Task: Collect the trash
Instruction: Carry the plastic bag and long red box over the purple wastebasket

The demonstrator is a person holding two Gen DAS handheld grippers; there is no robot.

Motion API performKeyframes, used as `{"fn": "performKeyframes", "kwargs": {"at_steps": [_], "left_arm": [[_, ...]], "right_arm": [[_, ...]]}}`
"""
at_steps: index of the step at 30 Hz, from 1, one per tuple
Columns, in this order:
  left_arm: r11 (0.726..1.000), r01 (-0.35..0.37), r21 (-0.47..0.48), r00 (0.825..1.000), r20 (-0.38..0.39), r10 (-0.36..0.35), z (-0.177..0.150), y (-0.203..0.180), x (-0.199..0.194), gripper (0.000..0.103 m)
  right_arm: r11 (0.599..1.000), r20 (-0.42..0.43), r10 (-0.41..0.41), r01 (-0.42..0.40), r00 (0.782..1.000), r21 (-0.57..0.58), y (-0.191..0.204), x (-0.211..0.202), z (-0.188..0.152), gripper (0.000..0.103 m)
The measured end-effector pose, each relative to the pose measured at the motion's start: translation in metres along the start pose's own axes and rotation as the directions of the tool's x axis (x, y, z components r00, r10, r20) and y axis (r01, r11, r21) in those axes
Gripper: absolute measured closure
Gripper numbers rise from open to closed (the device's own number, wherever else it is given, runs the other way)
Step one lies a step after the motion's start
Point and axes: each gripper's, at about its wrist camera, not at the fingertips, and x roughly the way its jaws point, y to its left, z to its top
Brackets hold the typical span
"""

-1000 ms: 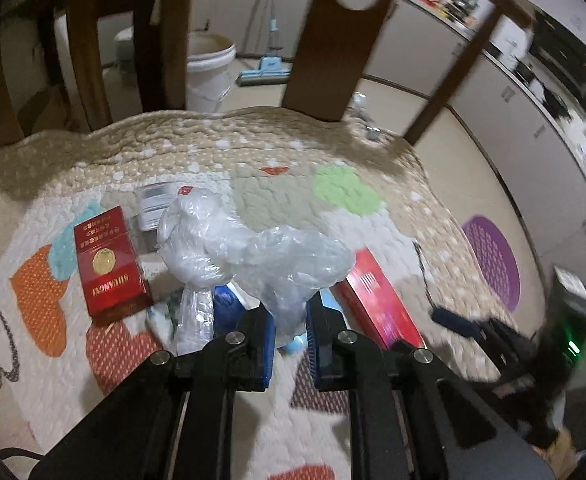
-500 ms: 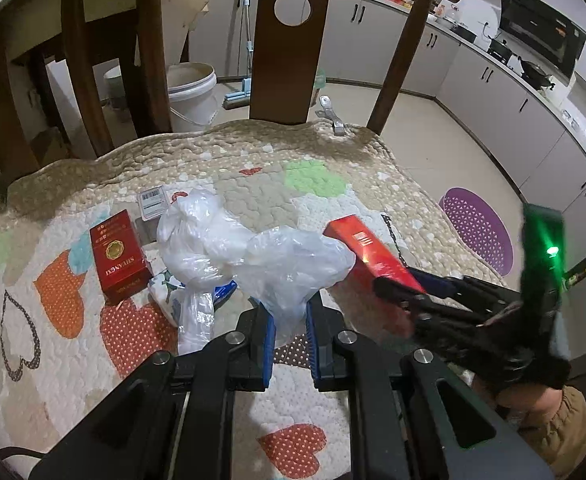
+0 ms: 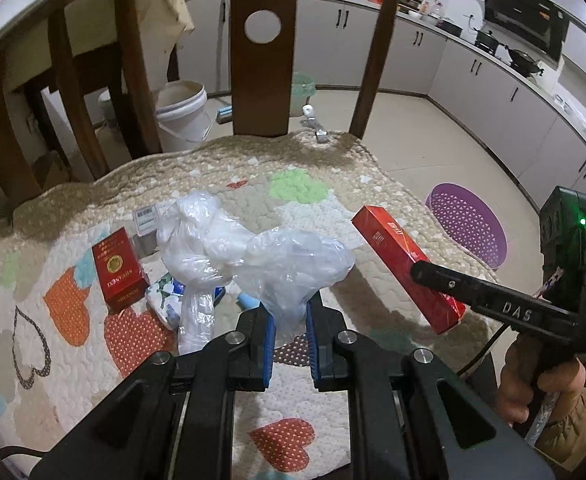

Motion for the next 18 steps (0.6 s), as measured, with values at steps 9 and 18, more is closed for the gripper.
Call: {"fn": "performKeyframes", "kwargs": {"at_steps": [9,18], "left_arm": [[0.999,-0.004,0.043,1.0,0.001,0.004,0.003,-0.018,-0.003,0.09],[0.995,0.02,0.097,1.0,-0.004,-0.019,0.01,-0.046,0.002,0.09]], "right_arm": [[0.983,0.043,0.131,-0.135,0.99,0.123,-0.023,-0.022,0.001,0.058],[0.968,0.113,0.149,-0.168,0.982,0.185,-0.049,-0.049,0.004,0.058]]}}
